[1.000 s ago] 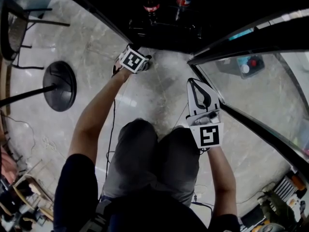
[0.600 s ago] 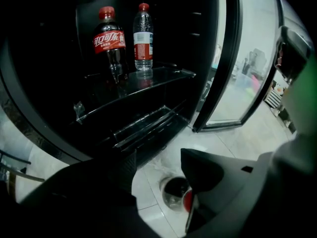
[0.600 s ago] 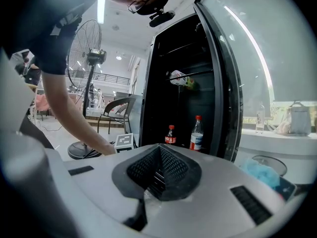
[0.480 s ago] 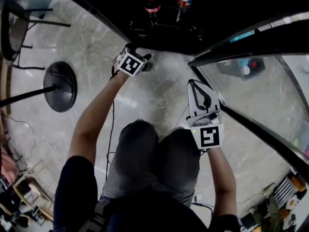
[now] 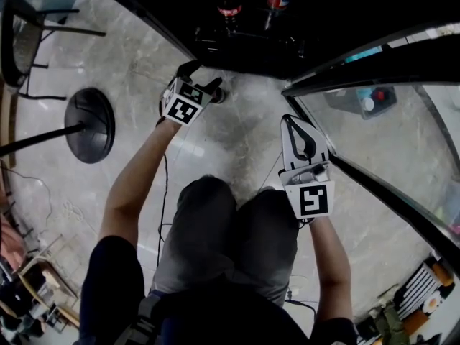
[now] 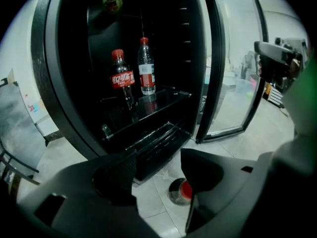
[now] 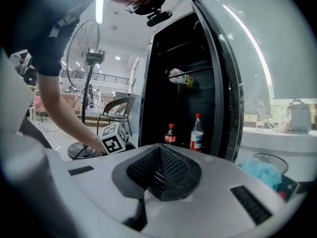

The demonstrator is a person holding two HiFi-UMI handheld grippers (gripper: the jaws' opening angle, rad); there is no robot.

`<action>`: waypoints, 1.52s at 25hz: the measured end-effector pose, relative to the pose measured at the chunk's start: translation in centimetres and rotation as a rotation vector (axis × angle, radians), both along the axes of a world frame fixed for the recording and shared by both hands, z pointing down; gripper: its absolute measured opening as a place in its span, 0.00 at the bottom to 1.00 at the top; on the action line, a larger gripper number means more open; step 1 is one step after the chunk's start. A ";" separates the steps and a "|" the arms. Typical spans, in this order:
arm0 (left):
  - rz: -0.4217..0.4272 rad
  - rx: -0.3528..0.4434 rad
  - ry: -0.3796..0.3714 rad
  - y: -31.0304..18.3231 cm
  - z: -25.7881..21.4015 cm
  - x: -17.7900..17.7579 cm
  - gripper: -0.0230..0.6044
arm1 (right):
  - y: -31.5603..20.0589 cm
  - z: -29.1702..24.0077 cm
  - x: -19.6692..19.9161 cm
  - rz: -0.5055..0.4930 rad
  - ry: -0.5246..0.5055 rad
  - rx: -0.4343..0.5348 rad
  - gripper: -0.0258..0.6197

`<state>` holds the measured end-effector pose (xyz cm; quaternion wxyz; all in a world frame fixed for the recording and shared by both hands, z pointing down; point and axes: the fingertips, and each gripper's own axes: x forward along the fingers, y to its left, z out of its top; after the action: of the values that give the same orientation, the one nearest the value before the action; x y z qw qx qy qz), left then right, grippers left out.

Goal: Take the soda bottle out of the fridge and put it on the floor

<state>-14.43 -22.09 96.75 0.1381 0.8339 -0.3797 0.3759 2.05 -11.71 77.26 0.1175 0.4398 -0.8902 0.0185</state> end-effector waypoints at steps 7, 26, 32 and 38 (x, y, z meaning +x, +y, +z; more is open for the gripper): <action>-0.025 0.280 0.101 1.5 -8.8 -0.3 0.39 | -0.1 -0.8 -0.5 -0.016 -0.001 0.006 0.07; -0.175 0.628 0.259 5.4 -23.4 -1.9 0.07 | -0.4 -6.9 -0.7 -0.003 -0.078 0.053 0.07; -0.218 0.627 0.299 7.8 -31.2 -2.1 0.07 | 0.5 -13.7 -0.9 0.010 -0.079 0.064 0.07; -0.231 0.628 0.285 10.1 -41.0 -2.4 0.07 | 1.4 -22.2 -0.8 0.024 -0.092 0.053 0.07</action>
<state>-16.85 -12.02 55.78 -0.0317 0.8314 -0.5452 0.1027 1.24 -10.29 55.08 0.0645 0.4522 -0.8894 0.0166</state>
